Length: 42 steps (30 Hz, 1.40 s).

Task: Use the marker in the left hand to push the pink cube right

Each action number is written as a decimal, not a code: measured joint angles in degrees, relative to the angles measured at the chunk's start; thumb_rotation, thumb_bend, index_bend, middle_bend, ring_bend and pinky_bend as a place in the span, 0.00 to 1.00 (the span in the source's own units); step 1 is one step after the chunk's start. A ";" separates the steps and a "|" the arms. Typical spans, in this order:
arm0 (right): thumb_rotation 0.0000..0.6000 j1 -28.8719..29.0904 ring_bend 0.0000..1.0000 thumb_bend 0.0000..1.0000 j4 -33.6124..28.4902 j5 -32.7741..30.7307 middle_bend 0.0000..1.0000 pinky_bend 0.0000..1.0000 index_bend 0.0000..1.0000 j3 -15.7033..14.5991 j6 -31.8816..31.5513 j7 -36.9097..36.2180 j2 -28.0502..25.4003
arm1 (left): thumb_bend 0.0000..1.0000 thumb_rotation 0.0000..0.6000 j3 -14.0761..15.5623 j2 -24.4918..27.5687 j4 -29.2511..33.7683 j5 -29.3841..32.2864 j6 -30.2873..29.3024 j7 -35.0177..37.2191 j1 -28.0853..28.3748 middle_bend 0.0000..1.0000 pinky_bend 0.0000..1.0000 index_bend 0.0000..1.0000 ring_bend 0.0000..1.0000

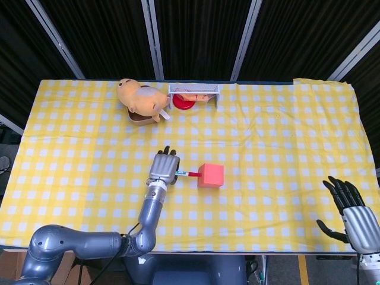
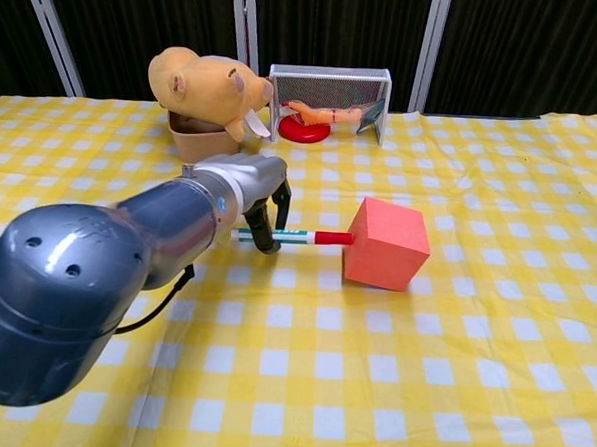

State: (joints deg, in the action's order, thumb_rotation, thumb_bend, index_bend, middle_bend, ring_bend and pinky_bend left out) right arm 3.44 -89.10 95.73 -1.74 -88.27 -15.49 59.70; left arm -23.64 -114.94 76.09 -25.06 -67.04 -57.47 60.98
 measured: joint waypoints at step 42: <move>1.00 -0.23 0.00 0.32 -0.07 -0.08 0.00 0.00 0.00 0.21 -0.68 -1.65 -0.33 | 0.51 1.00 -4.63 -4.93 -3.94 9.23 -1.72 -8.19 7.85 0.19 0.20 0.62 0.08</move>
State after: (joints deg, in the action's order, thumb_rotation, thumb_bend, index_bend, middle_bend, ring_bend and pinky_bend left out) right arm 3.21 -89.16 95.65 -1.53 -88.95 -17.14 59.37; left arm -28.27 -119.87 72.15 -15.83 -68.76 -65.66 68.83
